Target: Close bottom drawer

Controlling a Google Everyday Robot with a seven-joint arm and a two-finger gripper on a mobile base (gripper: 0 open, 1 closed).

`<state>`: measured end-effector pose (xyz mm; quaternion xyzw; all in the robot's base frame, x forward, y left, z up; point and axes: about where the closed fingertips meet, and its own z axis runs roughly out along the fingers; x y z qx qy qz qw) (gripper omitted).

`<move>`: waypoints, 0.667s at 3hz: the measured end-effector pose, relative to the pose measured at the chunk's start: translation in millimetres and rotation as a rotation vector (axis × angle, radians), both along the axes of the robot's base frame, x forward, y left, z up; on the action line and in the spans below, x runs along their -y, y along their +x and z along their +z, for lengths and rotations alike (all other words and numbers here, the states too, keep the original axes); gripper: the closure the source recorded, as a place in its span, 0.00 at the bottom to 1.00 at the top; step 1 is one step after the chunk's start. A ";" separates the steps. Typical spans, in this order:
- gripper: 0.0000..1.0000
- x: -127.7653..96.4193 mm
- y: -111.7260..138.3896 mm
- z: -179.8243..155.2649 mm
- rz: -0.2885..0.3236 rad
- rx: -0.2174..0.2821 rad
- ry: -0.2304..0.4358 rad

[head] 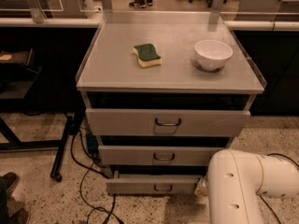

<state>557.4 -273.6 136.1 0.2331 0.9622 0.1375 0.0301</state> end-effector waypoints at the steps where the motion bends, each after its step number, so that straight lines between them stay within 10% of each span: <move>1: 1.00 25.5 18.5 8.3 -0.080 0.040 -0.019; 2: 1.00 43.5 29.2 20.5 -0.122 0.082 -0.030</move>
Offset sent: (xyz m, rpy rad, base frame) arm 0.0428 -0.0679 0.0423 -0.0444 -0.1413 -0.1684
